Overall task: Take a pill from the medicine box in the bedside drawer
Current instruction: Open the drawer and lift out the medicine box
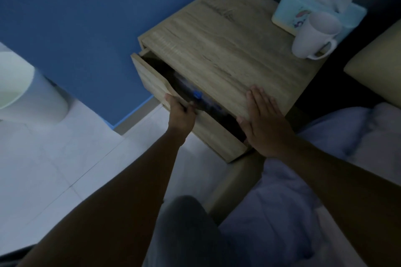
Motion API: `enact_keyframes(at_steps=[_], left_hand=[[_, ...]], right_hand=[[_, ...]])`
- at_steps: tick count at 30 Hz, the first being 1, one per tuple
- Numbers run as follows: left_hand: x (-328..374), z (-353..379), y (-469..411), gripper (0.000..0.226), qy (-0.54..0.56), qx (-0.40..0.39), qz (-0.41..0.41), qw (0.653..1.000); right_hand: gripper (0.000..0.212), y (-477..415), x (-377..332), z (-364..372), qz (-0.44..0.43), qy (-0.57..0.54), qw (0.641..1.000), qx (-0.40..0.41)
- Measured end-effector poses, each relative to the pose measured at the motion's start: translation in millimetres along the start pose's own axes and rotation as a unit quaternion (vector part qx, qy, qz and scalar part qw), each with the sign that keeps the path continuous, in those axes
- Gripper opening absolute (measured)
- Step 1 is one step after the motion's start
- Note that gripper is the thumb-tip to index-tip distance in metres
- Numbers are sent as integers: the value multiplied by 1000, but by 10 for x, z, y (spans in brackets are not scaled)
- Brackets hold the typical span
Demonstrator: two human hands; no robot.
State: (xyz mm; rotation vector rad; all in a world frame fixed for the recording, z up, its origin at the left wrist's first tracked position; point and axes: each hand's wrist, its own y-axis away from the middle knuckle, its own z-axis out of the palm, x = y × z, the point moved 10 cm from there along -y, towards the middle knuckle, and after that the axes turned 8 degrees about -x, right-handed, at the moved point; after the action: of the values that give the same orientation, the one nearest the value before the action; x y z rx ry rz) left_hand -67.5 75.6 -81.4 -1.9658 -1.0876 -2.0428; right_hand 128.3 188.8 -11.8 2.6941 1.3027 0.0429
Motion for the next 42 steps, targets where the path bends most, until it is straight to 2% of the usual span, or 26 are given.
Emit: enact_keyframes(at_steps=[8, 16, 26, 28, 30, 33, 36, 39, 42], left_hand=[[-267, -445, 489, 75, 26, 14, 18, 999], [-533, -823, 833, 74, 36, 28, 3, 999], [-704, -1022, 991, 75, -25, 46, -25, 998], [-599, -979, 1057, 79, -50, 44, -13, 998], [-283, -977, 1178, 87, -93, 78, 58, 991], [207, -1018, 1281, 92, -176, 111, 160, 965], [409, -1082, 1121, 91, -305, 106, 146, 935], [636, -1044, 925, 77, -373, 62, 164, 911], [669, -1040, 678, 71, -379, 7, 137, 915]], right_hand=[[75, 21, -60, -48, 8, 1, 1000, -19], [75, 8, -53, -12, 18, -11, 996, -81], [75, 9, 7, 52, 36, -22, 993, -114], [72, 89, -29, 26, 73, -45, 991, -107], [69, 233, -215, -67, 83, -61, 993, -64], [66, 486, -830, -247, -3, -102, 995, 16], [66, 485, -1330, -186, -44, -155, 987, 1], [72, 349, -1505, 24, 31, -257, 965, -34], [75, 299, -1361, 240, 186, -344, 920, -27]])
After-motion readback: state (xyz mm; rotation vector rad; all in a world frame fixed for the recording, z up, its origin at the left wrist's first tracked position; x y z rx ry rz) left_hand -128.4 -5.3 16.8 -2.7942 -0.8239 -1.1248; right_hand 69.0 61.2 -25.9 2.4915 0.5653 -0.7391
